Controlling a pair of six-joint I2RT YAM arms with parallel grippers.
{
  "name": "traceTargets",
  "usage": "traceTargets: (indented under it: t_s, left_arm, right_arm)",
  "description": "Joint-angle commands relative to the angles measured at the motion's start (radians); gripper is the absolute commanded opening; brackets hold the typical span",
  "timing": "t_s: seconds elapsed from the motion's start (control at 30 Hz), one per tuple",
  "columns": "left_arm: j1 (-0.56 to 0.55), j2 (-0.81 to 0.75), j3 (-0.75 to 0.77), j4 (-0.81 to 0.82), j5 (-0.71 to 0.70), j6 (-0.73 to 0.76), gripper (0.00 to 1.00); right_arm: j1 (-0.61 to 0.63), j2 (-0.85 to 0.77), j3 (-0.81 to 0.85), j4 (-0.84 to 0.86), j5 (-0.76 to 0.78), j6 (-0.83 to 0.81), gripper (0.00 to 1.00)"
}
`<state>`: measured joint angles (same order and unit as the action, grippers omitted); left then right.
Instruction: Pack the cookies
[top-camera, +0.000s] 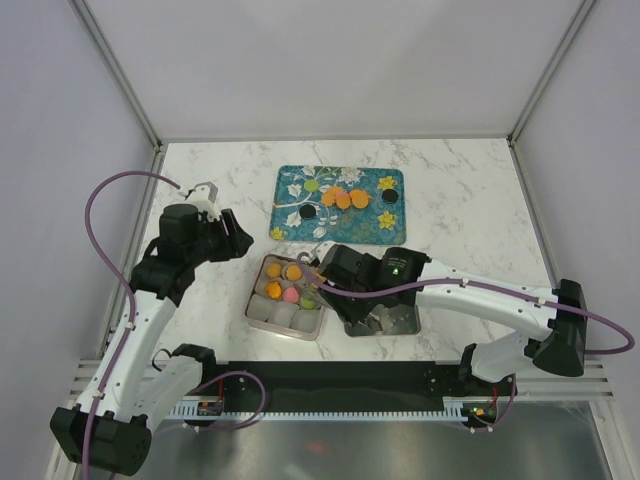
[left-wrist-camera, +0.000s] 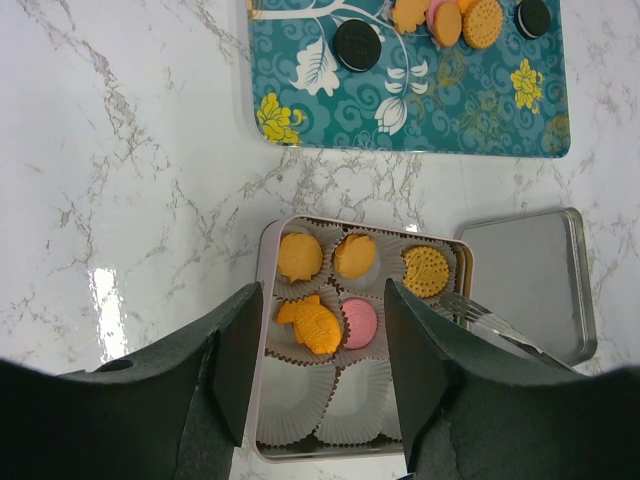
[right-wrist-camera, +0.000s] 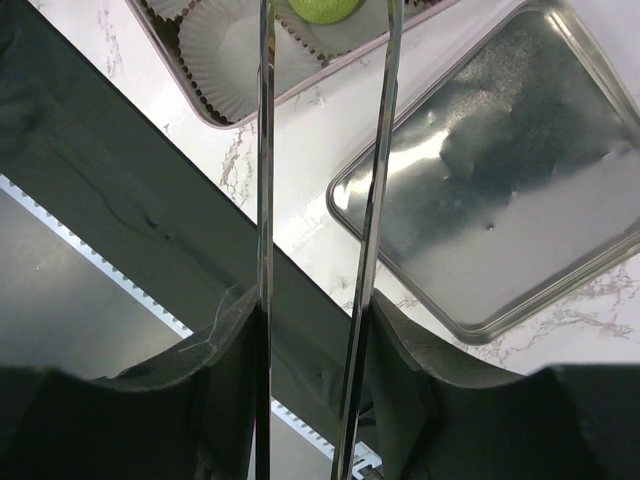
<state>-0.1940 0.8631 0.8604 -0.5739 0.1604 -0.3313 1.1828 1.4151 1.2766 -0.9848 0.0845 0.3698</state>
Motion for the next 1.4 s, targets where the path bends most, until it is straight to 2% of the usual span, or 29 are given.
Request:
traceTargets:
  t_s: [0.0,0.1,0.2,0.43,0.63,0.77,0.93,1.1,1.37]
  left_arm:
    - [-0.004,-0.013,-0.001,0.025,0.001,0.003,0.60]
    - [-0.002,-0.015,-0.001,0.025,-0.002,0.002,0.60]
    - [-0.004,-0.015,-0.001,0.028,0.001,0.002,0.60]
    - [-0.002,-0.009,-0.001,0.028,0.036,-0.003,0.60]
    - [-0.016,-0.010,-0.004,0.040,0.065,-0.008,0.60]
    - [-0.039,-0.019,-0.006,0.043,0.067,-0.009,0.60]
    - [-0.056,-0.032,-0.006,0.042,0.067,-0.008,0.60]
    - [-0.064,-0.036,-0.008,0.042,0.064,-0.009,0.60]
    - [-0.070,-0.029,-0.008,0.043,0.065,-0.009,0.60]
  right_arm:
    - [-0.006,-0.007,0.087,-0.011,0.047,-0.009,0.49]
    - [-0.070,-0.021,0.110,-0.009,0.047,-0.031,0.49]
    - [-0.204,-0.044,0.112,0.005,0.043,-0.080,0.49]
    - [-0.723,-0.058,0.046,0.199,-0.063,-0.100,0.49]
    - [-1.041,0.059,-0.014,0.372,-0.040,-0.039,0.48]
    - [-1.137,0.160,-0.052,0.495,0.003,0.000,0.48]
    - [-1.177,0.278,-0.034,0.557,0.073,0.008,0.51]
    - [-1.216,0.381,-0.025,0.571,0.101,0.009,0.58]
    - [-1.229,0.432,-0.066,0.584,0.093,0.020,0.71]
